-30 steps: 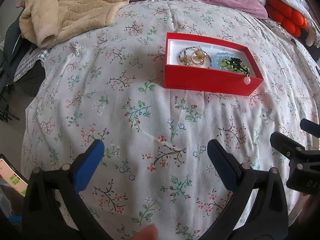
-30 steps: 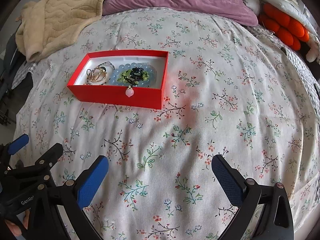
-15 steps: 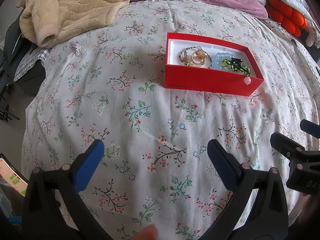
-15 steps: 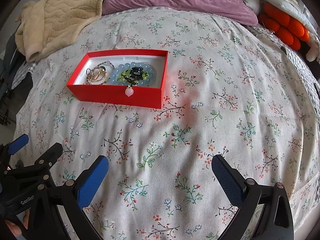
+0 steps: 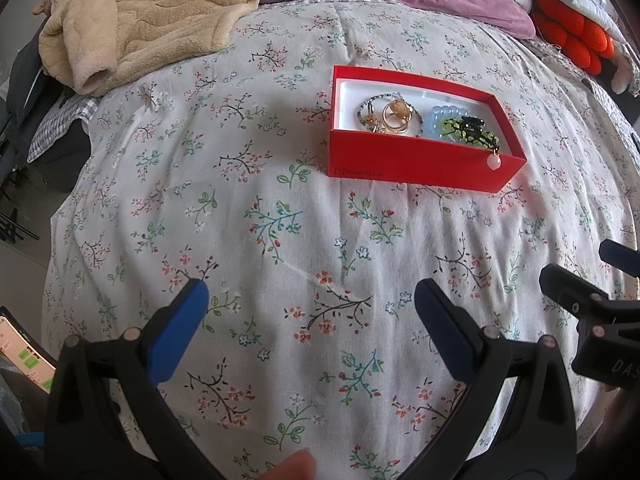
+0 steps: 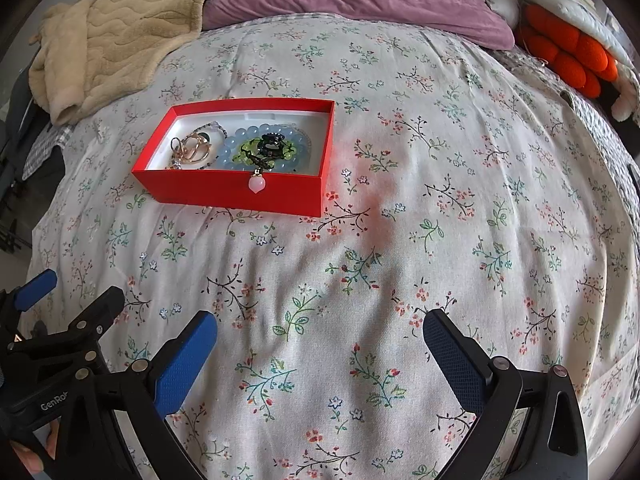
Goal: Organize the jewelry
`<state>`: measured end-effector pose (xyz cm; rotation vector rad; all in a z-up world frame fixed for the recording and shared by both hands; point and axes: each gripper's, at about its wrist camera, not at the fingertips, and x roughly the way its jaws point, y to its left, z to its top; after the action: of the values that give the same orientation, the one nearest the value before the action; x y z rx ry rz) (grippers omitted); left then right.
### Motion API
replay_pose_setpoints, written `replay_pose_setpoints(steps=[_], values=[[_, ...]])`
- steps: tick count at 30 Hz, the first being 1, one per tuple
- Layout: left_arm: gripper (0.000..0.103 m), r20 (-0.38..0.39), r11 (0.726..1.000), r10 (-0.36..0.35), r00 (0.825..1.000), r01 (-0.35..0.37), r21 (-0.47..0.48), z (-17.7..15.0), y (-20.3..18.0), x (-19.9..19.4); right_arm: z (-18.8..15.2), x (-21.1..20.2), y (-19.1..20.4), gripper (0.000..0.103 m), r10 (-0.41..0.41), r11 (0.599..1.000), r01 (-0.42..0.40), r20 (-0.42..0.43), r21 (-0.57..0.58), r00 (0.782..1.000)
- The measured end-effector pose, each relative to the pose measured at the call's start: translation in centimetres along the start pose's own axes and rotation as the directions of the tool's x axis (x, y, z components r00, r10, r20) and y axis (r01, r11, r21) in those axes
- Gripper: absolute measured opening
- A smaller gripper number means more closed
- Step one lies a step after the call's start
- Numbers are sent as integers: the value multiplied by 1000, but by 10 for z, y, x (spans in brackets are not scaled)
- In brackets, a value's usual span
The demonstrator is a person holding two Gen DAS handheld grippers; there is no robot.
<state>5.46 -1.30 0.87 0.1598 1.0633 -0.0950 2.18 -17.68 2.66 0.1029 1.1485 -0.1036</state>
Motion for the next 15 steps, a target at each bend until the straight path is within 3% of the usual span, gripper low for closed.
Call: replay_pose_setpoints(steps=[15], values=[[102,-2,1000,-1,1000,1,-2,0,-1,-1,-2,1,-1,103,3,1000,-3,-3,4,1000]])
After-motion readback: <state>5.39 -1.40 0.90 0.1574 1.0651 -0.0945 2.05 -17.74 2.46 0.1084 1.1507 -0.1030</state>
